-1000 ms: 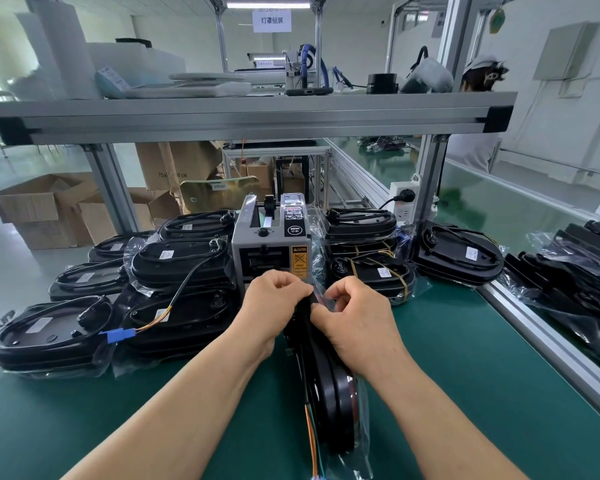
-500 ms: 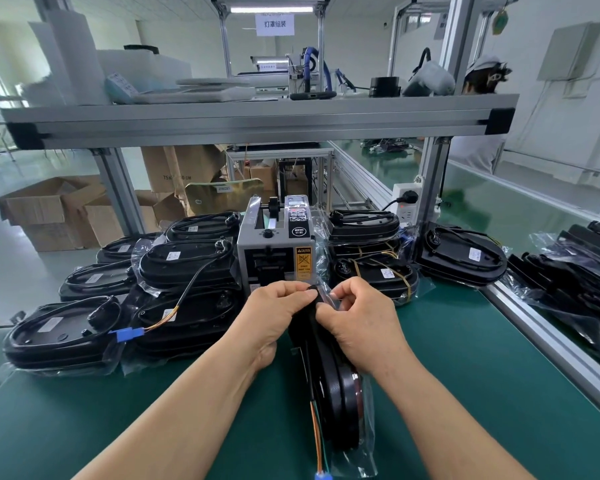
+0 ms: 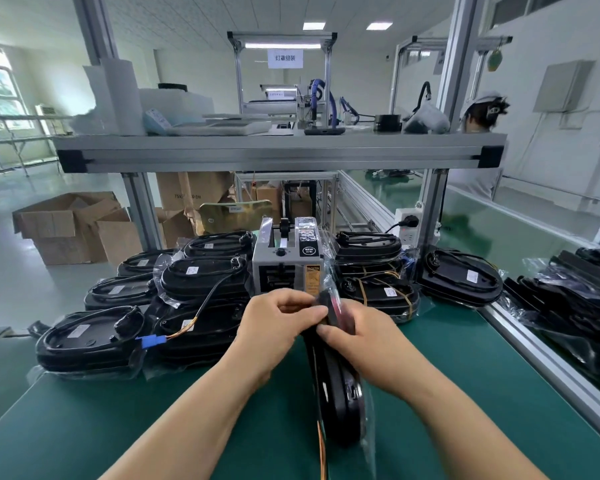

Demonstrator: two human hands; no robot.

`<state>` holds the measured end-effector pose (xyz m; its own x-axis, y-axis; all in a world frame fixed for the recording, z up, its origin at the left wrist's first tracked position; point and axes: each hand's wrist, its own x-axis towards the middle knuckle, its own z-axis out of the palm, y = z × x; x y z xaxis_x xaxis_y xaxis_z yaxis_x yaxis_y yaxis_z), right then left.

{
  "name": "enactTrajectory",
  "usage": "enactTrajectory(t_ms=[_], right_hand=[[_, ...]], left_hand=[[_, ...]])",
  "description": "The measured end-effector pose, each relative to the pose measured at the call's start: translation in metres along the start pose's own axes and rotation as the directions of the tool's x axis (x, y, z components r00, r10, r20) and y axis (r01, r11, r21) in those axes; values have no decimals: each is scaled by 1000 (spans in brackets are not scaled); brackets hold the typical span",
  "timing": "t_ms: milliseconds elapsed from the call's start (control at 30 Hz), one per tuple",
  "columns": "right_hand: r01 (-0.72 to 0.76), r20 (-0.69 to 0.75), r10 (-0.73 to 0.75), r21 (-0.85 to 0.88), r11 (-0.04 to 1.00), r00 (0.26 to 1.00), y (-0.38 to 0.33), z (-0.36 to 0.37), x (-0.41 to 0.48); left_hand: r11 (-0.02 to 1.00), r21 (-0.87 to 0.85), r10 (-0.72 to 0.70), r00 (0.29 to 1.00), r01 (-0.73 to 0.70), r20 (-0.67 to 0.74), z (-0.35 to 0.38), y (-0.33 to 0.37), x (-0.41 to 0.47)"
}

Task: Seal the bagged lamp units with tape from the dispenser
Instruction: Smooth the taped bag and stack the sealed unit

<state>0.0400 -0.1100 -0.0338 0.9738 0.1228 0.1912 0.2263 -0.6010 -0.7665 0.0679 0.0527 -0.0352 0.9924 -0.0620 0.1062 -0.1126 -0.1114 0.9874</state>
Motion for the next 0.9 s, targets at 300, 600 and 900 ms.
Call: enactTrajectory(t_ms=[300, 600, 900], right_hand=[[123, -199, -26, 494, 861, 980, -1, 17, -48], [102, -473, -15, 159, 982, 881, -34, 12, -44], [84, -453, 161, 474, 877, 877, -40, 16, -50]], left_hand=[[807, 201, 547, 831, -555, 95, -2, -6, -43], [716, 268, 640, 759, -645, 115, 16, -3, -63], [739, 285, 610, 786, -611, 104, 11, -7, -63]])
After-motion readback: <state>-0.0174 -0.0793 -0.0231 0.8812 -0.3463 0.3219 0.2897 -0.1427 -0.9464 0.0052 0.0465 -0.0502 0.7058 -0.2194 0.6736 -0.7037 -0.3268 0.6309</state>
